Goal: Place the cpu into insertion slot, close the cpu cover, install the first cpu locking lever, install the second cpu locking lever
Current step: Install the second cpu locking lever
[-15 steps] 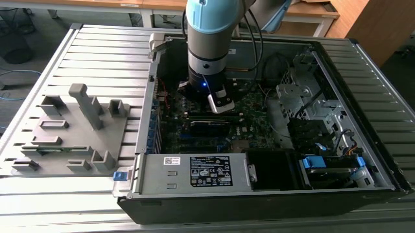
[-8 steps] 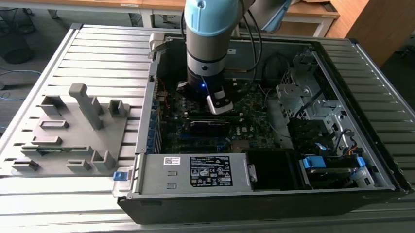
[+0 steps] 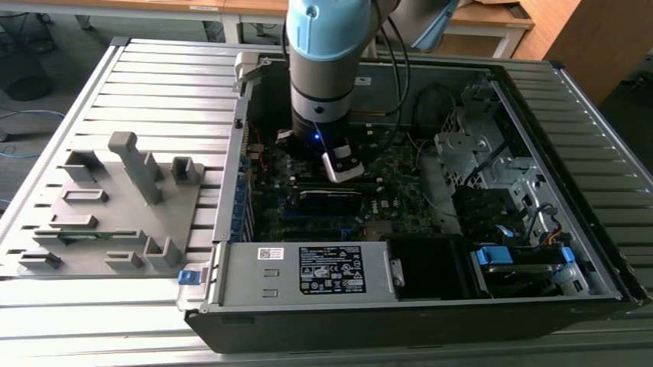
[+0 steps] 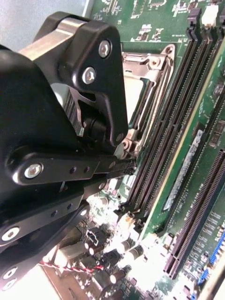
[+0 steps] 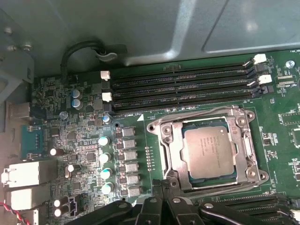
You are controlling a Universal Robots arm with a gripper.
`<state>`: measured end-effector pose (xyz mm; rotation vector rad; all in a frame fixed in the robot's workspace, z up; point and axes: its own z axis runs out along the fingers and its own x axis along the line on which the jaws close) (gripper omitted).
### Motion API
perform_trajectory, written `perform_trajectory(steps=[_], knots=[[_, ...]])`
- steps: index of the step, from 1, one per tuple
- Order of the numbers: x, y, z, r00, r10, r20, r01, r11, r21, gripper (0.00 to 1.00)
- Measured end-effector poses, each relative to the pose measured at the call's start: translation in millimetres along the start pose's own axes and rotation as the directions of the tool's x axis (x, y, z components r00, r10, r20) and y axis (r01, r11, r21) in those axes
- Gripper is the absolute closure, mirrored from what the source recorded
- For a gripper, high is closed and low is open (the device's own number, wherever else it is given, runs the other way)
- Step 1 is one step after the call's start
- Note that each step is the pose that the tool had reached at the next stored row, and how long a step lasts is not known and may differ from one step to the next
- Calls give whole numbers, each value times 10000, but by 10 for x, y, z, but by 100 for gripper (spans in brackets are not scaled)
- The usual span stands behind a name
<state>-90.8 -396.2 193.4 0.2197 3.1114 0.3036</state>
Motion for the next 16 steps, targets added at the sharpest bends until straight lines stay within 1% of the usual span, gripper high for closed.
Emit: perform_trajectory(steps=[4, 6, 11, 16], knots=[[3, -1, -2, 10000, -1, -2, 1, 10000, -4, 89], [3, 1, -14, 10000, 0, -1, 0, 10000, -5, 89], [4, 12, -70, 10000, 0, -2, 0, 10000, -5, 89], [4, 30, -162, 10000, 0, -2, 0, 10000, -4, 89]])
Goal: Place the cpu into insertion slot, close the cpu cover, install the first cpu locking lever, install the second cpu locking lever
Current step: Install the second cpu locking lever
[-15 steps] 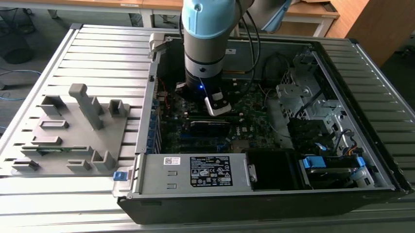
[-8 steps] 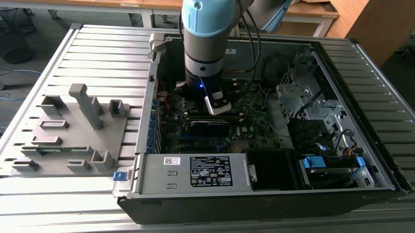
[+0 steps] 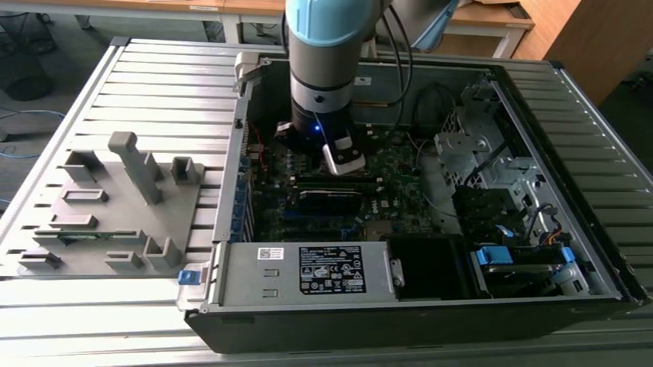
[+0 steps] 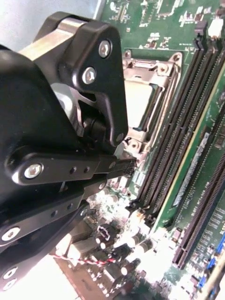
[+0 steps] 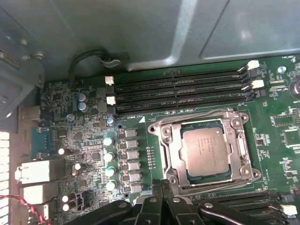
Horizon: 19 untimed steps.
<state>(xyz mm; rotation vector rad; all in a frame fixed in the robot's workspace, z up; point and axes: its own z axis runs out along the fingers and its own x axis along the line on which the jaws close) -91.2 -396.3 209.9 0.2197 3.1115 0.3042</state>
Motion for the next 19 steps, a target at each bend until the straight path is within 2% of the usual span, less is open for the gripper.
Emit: perform_trajectory(steps=[2, 4, 5, 6, 8, 9, 10, 13, 19], knots=[[0, 6, -32, 10000, -1, 1, 1, 10000, 12, 89], [0, 11, -45, 10000, 2, 12, -2, 10000, 71, 89], [1, 13, -48, 10000, 5, 25, -5, 9999, 171, 89], [1, 16, -48, 10000, 9, 49, -11, 9995, 327, 89], [2, 23, -47, 9999, 24, 104, -31, 9977, 681, 89], [3, 27, -46, 9999, 30, 119, -39, 9970, 770, 89], [1, 31, -46, 9999, 34, 123, -43, 9968, 794, 89], [-35, 41, -43, 9999, 47, 126, -57, 9968, 798, 89], [-208, 76, -32, 9999, 52, 126, -62, 9968, 797, 89]])
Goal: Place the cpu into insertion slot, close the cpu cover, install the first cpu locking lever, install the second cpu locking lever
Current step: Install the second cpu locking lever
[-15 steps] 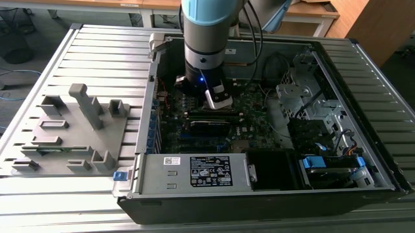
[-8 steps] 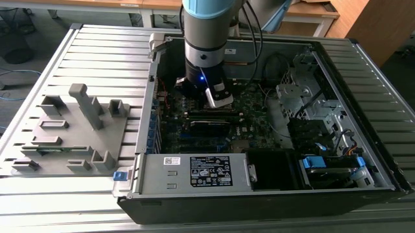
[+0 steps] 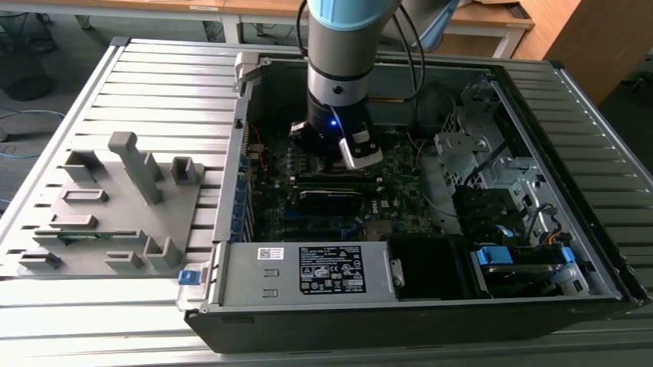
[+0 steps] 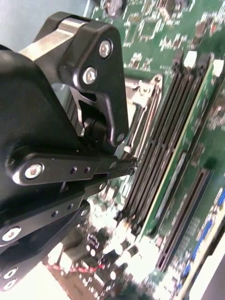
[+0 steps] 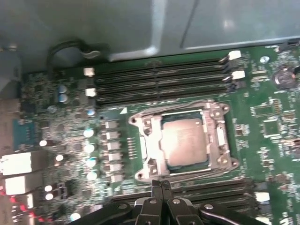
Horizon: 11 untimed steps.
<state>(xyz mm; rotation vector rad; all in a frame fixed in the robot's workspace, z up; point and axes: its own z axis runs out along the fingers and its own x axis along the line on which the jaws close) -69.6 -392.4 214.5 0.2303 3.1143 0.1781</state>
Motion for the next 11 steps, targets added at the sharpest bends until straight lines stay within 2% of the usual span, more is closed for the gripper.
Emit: perform_trajectory(steps=[5, 9, 11], knots=[[-126, 46, 11, 10000, 0, 1, 0, 10000, 10, 89], [-148, 151, 28, 10000, -1, 9, 1, 10000, 70, 89], [-151, 213, 37, 10000, -3, 18, 2, 9999, 137, 89]])
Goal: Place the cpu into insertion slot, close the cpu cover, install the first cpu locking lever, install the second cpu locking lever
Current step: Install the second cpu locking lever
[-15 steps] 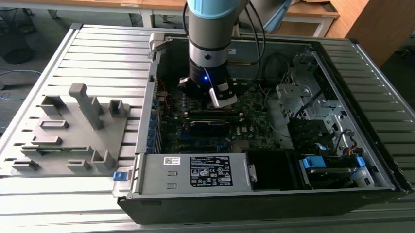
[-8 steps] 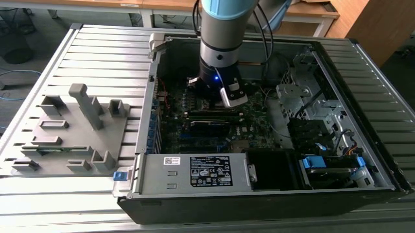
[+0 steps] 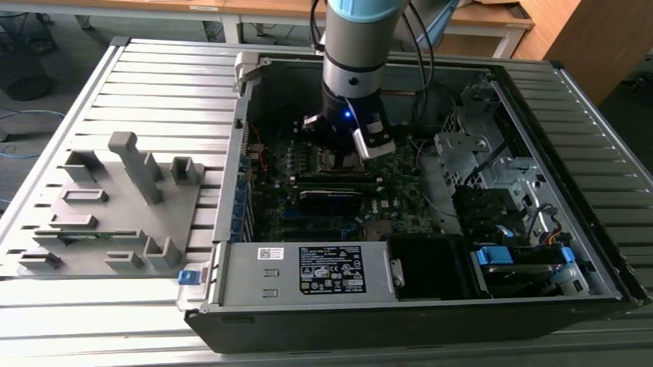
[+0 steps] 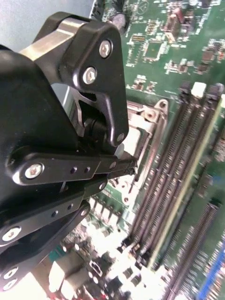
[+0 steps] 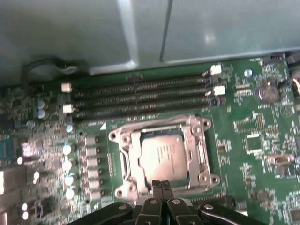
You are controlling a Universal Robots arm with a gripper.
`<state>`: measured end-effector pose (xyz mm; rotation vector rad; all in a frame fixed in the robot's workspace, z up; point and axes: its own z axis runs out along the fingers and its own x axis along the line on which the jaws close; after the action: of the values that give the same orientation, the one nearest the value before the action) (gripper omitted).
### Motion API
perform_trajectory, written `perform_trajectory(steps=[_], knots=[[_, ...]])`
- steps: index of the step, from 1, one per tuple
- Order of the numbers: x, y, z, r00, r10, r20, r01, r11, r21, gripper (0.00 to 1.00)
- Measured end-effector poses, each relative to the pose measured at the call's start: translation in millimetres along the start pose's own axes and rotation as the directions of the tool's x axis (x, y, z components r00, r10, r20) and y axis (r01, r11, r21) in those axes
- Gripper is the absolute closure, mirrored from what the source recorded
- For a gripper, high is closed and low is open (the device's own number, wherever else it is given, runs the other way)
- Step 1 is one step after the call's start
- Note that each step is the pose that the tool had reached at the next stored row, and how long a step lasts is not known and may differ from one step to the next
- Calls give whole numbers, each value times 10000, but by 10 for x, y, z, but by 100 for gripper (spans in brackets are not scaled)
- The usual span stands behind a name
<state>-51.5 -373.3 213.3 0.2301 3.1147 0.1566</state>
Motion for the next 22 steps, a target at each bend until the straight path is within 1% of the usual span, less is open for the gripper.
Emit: perform_trajectory(steps=[3, 4, 8, 10, 11, 15, 22], knots=[[-4, 78, 13, 10000, -2, 18, 2, 9999, 112, 89], [-5, 98, 16, 10000, -2, 19, 2, 9999, 129, 89], [5, 172, 27, 10000, -15, 20, 15, 9999, 136, 89], [9, 198, 31, 10000, -59, 16, 58, 9999, 136, 89], [10, 205, 32, 10000, -88, 13, 87, 9999, 136, 89], [-37, 217, 39, 9999, -111, 10, 111, 9998, 134, 89], [-37, 220, 40, 9998, -182, 2, 182, 9997, 135, 89]])
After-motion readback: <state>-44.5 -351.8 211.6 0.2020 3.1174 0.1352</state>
